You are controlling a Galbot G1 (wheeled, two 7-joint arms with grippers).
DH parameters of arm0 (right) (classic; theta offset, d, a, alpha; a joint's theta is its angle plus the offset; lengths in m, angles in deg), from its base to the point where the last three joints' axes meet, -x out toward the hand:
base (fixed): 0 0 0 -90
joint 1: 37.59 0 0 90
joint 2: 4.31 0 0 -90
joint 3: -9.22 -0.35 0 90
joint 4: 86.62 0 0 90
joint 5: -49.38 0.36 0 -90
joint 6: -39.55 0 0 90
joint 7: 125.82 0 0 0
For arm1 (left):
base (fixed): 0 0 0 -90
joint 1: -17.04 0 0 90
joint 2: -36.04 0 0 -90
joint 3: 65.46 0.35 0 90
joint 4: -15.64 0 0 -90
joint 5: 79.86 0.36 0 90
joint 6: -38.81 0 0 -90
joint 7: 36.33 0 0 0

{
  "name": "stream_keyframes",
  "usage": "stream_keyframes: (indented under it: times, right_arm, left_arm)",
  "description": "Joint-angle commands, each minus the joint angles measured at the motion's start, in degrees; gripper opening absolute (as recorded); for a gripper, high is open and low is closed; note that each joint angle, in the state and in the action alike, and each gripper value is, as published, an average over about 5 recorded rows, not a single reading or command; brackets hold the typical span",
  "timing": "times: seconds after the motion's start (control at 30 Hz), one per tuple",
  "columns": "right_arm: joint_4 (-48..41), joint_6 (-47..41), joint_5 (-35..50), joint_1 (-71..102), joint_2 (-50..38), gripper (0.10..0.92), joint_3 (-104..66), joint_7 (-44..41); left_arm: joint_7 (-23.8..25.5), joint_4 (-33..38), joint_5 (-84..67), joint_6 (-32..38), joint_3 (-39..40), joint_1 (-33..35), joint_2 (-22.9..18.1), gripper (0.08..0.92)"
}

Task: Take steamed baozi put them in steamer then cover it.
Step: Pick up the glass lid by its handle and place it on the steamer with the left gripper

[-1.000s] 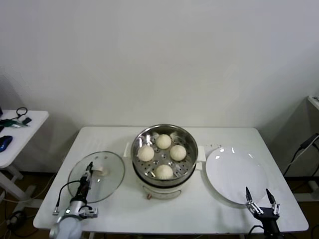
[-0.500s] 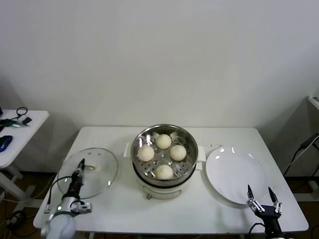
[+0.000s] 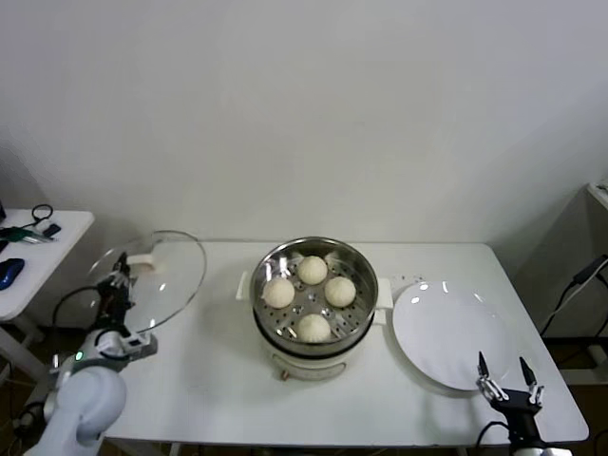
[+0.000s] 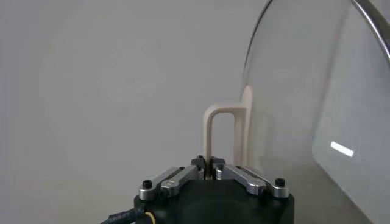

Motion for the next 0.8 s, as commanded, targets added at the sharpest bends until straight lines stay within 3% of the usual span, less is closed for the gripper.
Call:
stream_keyframes:
  times: [0.03,0.2,0.4,0.63,0.8]
  right_arm:
    - [-1.85,1.72,-1.67,-1.45,0.07,0.823,0.55,1.11]
    - [-2.27,2.73,-1.35,-2.04,-0.22,0.823,0.94,0.87]
    - [-2.7,2.68,-1.12,-2.52,-0.24,0.823,0.98,0.83]
    - [-3.94,3.73,-0.03,-2.56,-0.91,0.823,1.04,0.74]
    - [-4.37,4.65,0.86,-2.41,-1.52,0.823,1.09,0.76]
  left_arm:
    - [6.39,13.19,-7.2,-11.76,1.93,0.5,3.93,0.149]
    - [6.57,16.84,3.96,-13.85,14.28,-0.98,0.87,0.149]
    - [9.37,15.44,16.81,-14.63,28.35,-7.12,-5.67,0.149]
    - [14.2,9.14,23.83,-19.83,39.28,-15.24,-15.29,0.149]
    - [14.9,4.22,29.14,-20.27,43.22,-16.1,-23.07,0.149]
